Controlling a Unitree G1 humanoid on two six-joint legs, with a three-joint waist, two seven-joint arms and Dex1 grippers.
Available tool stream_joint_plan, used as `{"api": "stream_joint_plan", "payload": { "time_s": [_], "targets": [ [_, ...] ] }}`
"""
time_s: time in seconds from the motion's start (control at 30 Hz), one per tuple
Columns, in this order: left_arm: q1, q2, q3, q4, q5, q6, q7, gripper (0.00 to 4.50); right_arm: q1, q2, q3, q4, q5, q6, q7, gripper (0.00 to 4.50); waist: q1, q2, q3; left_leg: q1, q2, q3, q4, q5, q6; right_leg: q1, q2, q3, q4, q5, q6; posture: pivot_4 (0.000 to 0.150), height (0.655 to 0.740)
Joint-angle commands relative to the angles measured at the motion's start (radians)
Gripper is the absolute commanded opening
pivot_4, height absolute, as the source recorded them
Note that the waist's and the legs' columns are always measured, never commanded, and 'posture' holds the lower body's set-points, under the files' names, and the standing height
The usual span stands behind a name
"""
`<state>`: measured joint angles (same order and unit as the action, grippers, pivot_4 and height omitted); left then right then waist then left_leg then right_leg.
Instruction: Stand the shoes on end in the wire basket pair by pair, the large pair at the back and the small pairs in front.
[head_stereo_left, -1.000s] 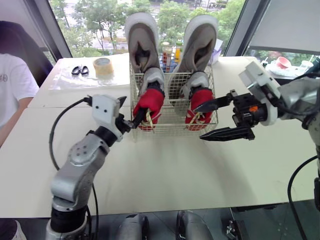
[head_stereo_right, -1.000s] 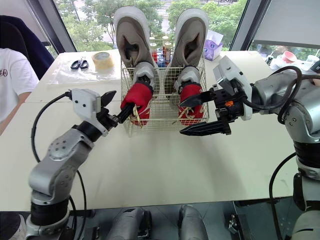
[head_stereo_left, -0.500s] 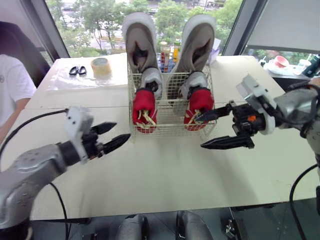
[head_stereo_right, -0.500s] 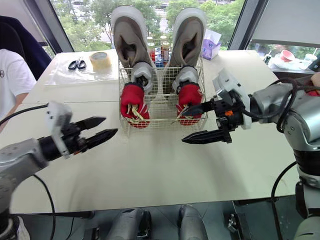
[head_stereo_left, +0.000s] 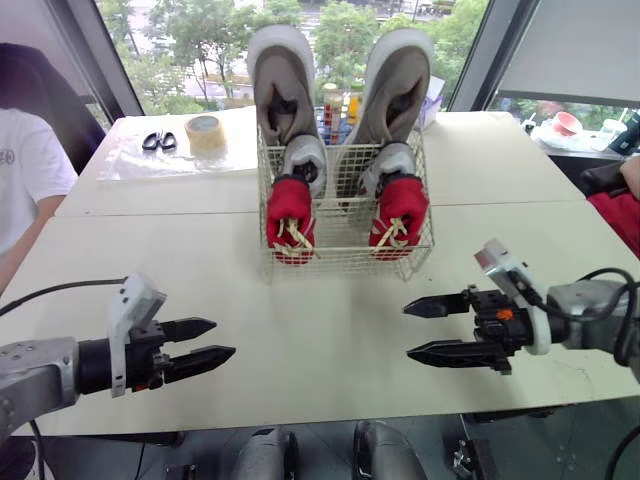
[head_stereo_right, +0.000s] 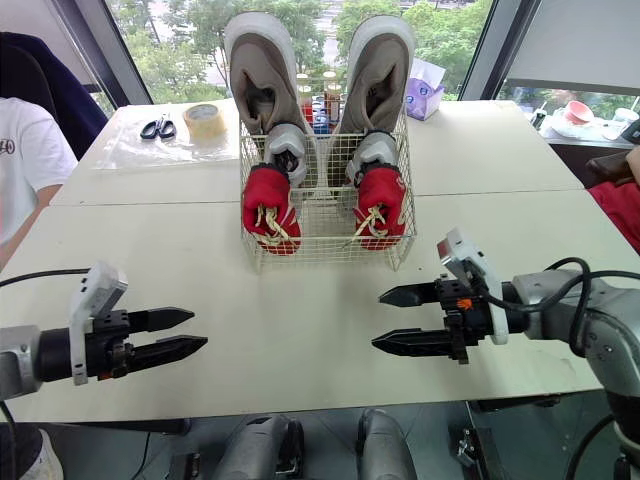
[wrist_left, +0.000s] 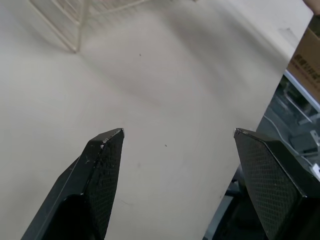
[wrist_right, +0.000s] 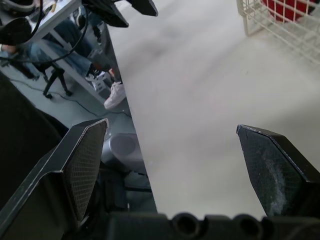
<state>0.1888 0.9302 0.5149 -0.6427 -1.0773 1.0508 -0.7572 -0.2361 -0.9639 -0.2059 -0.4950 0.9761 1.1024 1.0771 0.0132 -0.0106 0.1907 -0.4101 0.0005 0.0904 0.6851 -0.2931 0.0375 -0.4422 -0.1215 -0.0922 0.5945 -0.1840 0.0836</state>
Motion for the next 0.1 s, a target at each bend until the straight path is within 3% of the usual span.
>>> {"api": "stream_joint_plan", "payload": {
  "time_s": [0.03,0.1],
  "targets": [
    [-0.014,-0.025,-0.017,0.008,-0.004,-0.028,0.021,3.57,0.009,0.008,-0.012,-0.031,0.014,-0.027,-0.028,4.5,0.0,0.0,0.0,0.0,0.0,0.0,0.0,0.0,0.0,0.0,0.0,0.0,0.0,0.0,0.0,0.15,0.74],
    [-0.015,-0.051,-0.029,0.008,0.006,-0.045,0.044,3.57,0.018,0.011,-0.009,-0.029,0.014,-0.033,-0.034,4.5,0.0,0.0,0.0,0.0,0.0,0.0,0.0,0.0,0.0,0.0,0.0,0.0,0.0,0.0,0.0,0.15,0.74]
  ]
}}
